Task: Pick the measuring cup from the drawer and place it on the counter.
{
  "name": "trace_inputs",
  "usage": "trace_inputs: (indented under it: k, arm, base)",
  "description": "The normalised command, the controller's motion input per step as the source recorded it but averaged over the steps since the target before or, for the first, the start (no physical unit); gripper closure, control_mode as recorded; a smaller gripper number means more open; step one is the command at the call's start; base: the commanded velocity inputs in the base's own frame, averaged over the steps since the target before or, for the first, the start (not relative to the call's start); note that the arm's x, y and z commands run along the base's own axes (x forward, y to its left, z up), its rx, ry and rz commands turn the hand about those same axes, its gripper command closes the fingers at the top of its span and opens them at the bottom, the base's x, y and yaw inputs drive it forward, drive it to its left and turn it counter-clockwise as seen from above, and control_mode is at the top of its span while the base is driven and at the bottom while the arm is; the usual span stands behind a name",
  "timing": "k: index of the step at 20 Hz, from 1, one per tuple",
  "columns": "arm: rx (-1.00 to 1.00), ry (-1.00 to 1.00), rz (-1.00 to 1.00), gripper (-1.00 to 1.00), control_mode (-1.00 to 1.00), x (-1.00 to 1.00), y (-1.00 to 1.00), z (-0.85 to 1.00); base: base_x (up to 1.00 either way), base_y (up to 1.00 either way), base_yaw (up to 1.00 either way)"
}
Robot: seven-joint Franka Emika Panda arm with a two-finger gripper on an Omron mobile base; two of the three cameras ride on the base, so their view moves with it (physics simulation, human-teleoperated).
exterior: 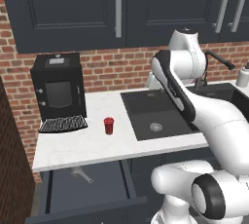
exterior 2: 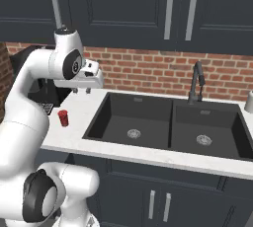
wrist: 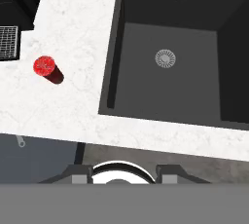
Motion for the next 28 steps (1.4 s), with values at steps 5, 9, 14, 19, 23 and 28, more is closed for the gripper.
trace_inputs:
  k: [5,9,14,19,23,28]
  arm:
    - [-0.02,0.00,0.00,-1.00,-1.00,-0.13,0.49,-0.11]
    - [-0.08,0.00,0.00,-1.00,-1.00,-0.28,1.00,-0.40]
    - [-0.01,0.00,0.00,-1.00,-1.00,-0.26,1.00,-0.37]
    - [0.02,0.00,0.00,-1.00,-1.00,-0.31,0.93,-0.43]
    - [0.05,0.09,0.00,-1.00,-1.00,-0.46,0.59,-0.33]
    - [0.07,0.11,0.00,-1.00,-1.00,-0.52,0.39,-0.49]
  base:
    - [0.00,0.00,0.00]
    - [0.00,0.00,0.00]
    - [0.00,0.00,0.00]
    - [0.00,0.00,0.00]
    - [0.00,0.00,0.00]
    - [0.00,0.00,0.00]
